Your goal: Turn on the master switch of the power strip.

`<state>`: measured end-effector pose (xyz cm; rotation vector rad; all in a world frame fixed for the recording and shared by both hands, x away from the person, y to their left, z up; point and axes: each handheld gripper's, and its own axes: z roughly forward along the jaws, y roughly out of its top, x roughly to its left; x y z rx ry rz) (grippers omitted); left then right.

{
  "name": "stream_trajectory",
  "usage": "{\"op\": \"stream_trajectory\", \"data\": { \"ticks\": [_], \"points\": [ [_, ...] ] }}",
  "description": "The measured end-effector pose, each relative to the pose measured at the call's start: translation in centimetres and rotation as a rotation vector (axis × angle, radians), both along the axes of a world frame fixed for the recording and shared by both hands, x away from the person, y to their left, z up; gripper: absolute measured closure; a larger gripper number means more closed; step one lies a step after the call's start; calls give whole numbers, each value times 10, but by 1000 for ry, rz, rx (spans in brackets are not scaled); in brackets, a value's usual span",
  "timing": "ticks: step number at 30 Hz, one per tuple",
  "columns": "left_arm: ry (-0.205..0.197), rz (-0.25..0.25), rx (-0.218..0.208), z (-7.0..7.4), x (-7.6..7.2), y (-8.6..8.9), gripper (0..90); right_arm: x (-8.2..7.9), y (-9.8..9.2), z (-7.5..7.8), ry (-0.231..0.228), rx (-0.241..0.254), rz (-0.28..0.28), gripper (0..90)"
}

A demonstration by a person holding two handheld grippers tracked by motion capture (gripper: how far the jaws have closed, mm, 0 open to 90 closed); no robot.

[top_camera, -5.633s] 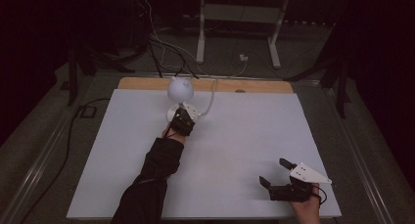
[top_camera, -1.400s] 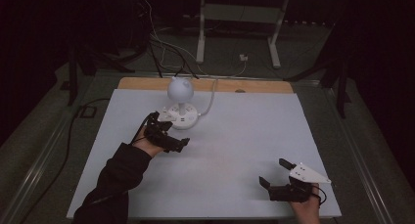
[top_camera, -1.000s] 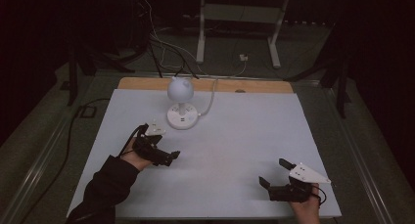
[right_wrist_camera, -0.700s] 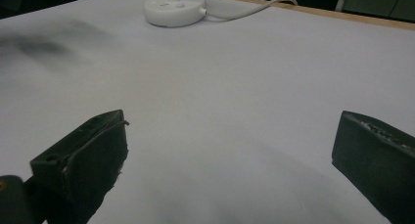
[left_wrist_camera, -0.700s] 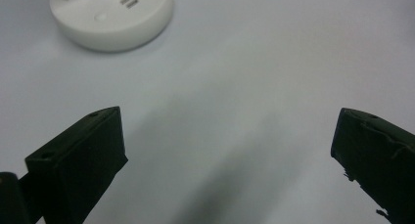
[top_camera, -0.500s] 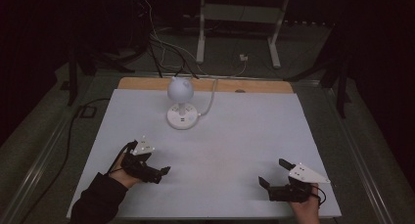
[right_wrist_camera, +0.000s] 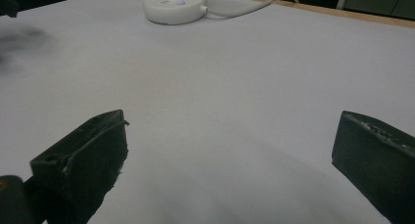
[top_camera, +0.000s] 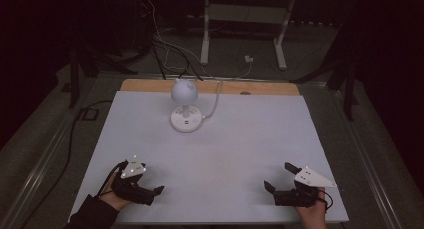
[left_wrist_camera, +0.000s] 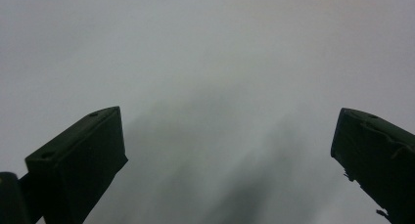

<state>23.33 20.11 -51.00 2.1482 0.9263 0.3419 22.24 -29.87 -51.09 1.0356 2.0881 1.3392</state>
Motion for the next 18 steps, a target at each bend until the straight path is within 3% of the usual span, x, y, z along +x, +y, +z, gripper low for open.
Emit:
{"op": "stream_trajectory", "data": {
  "ticks": [4,8,15,18],
  "points": [
    [-1,10,-23,-1,-9,7,2,0,0,0,-2,-2,0,0],
    [-4,9,-19,-4,-15,11,2,0,0,0,-2,-4,0,0],
    [-37,15,-22,-13,-20,25,2,0,0,0,-4,-7,2,0],
    [-32,21,-13,-17,-18,28,3,0,0,0,-3,-10,7,0]
  ]
}}
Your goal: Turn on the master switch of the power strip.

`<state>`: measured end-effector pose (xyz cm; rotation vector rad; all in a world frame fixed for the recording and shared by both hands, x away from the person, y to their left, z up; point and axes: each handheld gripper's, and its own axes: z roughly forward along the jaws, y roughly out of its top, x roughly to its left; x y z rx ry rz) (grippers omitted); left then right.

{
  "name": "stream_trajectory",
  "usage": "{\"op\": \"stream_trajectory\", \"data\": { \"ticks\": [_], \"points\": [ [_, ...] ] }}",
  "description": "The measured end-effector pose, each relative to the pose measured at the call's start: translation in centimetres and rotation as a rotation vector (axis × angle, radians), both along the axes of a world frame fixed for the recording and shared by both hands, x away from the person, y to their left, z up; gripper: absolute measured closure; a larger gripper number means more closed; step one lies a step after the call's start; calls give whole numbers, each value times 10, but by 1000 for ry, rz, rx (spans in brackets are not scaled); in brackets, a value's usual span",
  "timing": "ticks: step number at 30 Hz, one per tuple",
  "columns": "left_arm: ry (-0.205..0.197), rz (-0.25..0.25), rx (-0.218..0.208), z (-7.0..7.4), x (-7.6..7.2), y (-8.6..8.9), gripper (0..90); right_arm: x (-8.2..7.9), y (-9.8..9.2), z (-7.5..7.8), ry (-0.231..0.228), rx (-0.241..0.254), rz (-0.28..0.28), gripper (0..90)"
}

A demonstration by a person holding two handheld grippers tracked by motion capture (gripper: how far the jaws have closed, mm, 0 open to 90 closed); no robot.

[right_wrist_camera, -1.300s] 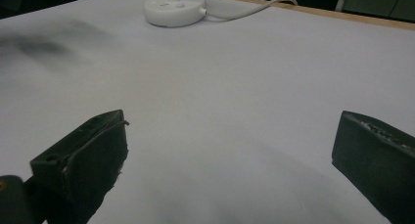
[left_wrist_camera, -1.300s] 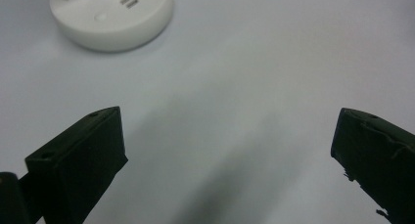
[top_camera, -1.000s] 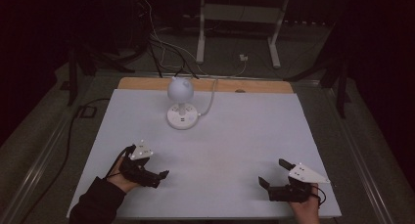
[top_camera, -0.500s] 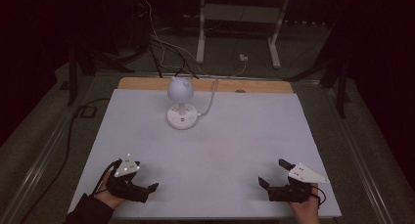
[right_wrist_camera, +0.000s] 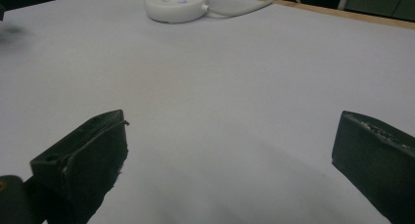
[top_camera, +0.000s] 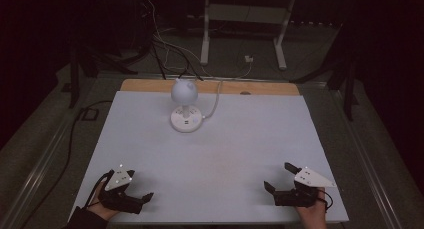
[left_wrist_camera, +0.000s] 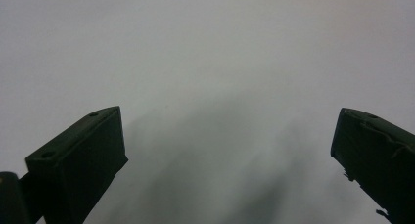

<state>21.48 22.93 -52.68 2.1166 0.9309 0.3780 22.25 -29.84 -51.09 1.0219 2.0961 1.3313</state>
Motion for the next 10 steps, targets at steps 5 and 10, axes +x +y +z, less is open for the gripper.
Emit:
{"op": "stream_trajectory", "data": {
  "ticks": [5,10],
  "points": [
    [0,-2,7,-3,2,-1,2,0,1,0,2,-6,3,0],
    [-4,-12,2,-3,2,-1,3,1,1,-1,2,-8,1,0]
  ]
}}
